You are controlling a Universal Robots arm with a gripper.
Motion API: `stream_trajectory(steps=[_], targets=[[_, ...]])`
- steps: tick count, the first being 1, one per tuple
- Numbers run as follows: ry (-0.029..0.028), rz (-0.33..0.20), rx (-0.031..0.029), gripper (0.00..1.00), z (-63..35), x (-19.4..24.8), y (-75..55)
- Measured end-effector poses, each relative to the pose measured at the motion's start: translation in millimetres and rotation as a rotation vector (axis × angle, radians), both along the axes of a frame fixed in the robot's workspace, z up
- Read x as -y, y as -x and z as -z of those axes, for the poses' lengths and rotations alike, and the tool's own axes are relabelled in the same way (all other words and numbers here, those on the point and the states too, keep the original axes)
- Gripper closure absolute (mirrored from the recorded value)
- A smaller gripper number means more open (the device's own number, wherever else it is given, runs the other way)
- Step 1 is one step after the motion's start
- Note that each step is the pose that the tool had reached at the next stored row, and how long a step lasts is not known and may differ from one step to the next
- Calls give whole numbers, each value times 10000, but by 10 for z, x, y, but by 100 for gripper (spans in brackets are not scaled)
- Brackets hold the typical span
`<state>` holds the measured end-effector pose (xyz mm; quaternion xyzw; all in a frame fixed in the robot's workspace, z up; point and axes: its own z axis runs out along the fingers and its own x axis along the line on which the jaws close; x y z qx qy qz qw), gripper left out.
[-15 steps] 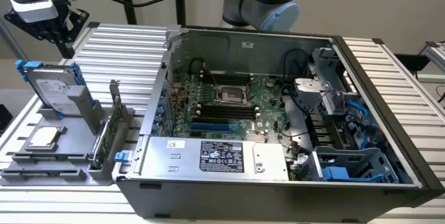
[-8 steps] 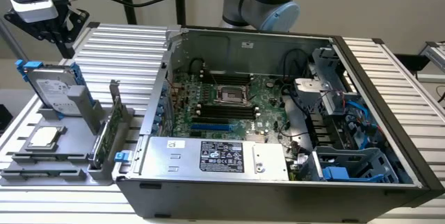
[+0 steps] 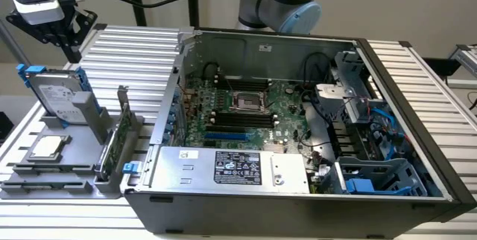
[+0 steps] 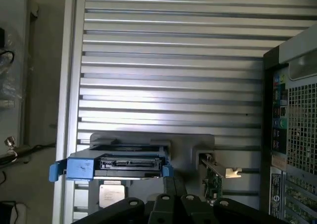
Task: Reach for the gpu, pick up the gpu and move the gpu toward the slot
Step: 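Reach for the gpu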
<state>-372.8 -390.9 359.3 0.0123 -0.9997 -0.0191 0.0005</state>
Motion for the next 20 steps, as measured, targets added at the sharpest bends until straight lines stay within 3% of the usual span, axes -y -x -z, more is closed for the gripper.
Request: stream_trajectory(steps=[4,7,20], targets=[[0,-1,0,89,5,65,-134],[0,-1,1,89,17,142,-228],[1,-1,-1,89,102,579,-407]])
